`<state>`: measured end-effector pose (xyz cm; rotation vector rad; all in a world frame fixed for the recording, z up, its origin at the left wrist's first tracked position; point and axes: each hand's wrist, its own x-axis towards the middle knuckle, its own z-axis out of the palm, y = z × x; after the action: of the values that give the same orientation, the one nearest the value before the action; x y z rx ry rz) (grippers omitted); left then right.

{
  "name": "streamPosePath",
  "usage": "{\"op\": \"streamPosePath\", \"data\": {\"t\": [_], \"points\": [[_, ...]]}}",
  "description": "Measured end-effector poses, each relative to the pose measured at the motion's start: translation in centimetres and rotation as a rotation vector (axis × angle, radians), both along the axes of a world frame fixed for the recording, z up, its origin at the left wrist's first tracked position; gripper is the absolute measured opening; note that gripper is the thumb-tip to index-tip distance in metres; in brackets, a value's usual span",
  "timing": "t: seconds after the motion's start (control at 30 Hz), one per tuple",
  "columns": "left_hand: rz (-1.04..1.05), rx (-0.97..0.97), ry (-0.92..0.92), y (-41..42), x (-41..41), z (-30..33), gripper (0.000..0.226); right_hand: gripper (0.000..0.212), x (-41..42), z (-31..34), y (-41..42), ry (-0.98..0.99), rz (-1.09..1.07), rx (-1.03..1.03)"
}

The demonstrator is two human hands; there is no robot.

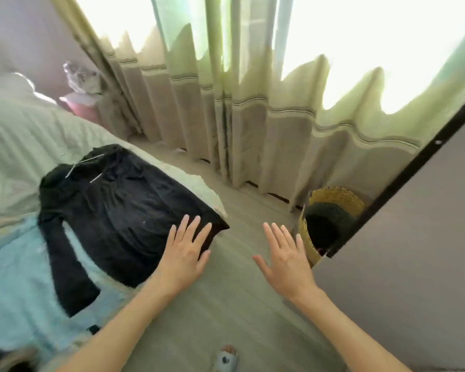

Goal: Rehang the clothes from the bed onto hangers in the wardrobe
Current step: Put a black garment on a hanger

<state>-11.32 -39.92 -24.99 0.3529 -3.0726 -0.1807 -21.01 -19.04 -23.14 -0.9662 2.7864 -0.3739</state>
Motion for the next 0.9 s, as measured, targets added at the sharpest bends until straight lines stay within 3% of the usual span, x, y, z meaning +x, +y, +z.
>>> {"op": "streamPosePath", "data": {"t": [0.33, 0.47, 0.63, 0.73, 0.9], "points": [[0.633, 0.151, -0.124, -3.8, 17.2, -4.7, 0.056, 0.070, 7.9, -3.6, -14.7, -0.131, 0.519, 0.011], [0.777, 0.188, -0.122, -7.0, 20.6, -5.8, 0.058, 0.075, 11.3, -4.6, -20.9, -0.066, 0.664, -0.018], [0.909, 0.331, 0.012, -12.6, 23.9, -7.4, 0.084, 0.076, 14.8, -5.4, -29.3, -0.111, 0.746, 0.021], [0.963, 0.366, 0.084, -16.2, 26.0, -8.1, 0.079, 0.065, 16.5, -5.5, -33.6, -0.117, 0.782, 0.041], [0.988, 0.376, 0.027, -21.3, 27.6, -8.0, 0.071, 0.064, 16.4, -5.9, -38.5, -0.101, 0.759, 0.067]]}}
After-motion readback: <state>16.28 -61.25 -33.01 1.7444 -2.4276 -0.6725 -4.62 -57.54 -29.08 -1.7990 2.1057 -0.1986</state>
